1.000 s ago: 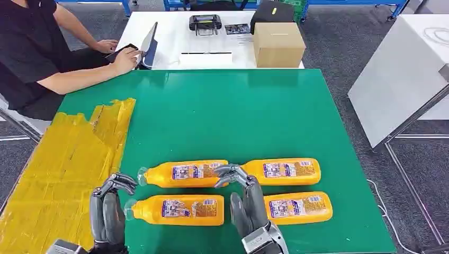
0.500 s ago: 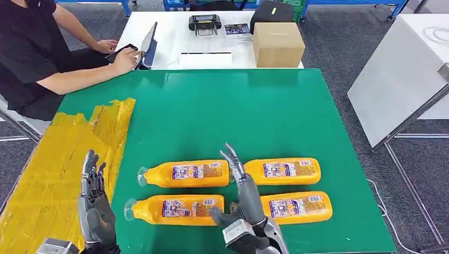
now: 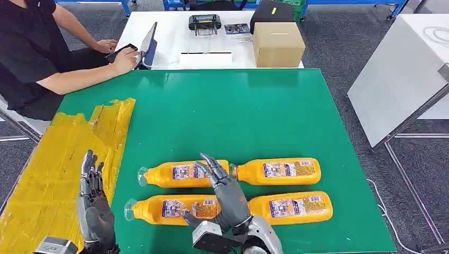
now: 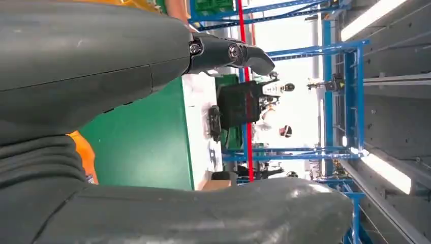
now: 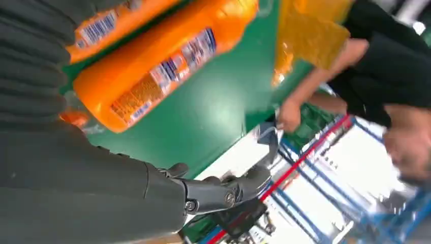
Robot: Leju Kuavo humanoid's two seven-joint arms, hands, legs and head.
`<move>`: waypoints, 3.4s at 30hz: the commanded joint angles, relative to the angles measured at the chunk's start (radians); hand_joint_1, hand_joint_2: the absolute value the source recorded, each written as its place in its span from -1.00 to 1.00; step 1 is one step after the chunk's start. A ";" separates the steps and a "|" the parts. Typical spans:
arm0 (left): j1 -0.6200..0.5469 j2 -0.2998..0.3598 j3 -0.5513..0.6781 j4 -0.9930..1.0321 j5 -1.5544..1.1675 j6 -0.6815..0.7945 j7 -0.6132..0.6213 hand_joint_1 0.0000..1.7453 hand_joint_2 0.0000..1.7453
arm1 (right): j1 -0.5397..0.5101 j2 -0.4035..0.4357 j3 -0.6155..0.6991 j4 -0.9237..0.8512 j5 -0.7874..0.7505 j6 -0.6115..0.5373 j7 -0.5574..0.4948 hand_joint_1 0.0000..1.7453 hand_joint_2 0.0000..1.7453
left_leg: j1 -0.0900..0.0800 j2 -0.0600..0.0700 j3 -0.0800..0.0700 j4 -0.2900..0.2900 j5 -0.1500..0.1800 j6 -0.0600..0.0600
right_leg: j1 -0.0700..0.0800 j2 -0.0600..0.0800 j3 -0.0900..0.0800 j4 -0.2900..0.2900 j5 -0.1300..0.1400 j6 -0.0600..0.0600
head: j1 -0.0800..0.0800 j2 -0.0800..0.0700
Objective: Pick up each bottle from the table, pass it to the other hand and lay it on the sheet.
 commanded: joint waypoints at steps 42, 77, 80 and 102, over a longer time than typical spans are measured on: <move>-0.062 -0.040 0.082 0.100 0.020 -0.081 0.003 -1.00 -1.00 | -0.427 -0.139 0.461 0.607 0.061 0.339 0.287 1.00 1.00 | 0.000 0.001 0.010 -0.002 0.002 0.000 | 0.000 0.000 0.003 -0.003 0.002 0.000 | 0.000 0.000; -0.026 -0.127 0.297 -0.030 0.378 0.164 0.003 -1.00 -1.00 | -0.455 -0.091 0.520 0.743 -0.211 0.265 0.348 1.00 1.00 | 0.003 0.012 0.024 -0.001 0.001 -0.001 | 0.004 0.009 0.008 -0.001 0.005 -0.005 | 0.000 0.000; 0.009 -0.127 0.314 -0.031 0.460 0.234 0.003 -1.00 1.00 | -0.336 -0.043 0.345 0.617 -0.333 0.107 0.312 1.00 1.00 | 0.003 0.011 0.021 -0.003 0.003 -0.002 | 0.004 0.008 0.005 -0.003 0.007 -0.006 | 0.000 0.000; 0.013 -0.123 0.200 0.249 0.454 -0.590 0.219 -1.00 1.00 | -0.089 -0.021 0.134 0.078 -0.383 0.034 0.027 1.00 1.00 | 0.002 0.008 0.005 -0.001 0.001 0.000 | 0.001 0.007 0.002 -0.001 0.004 -0.002 | 0.000 0.000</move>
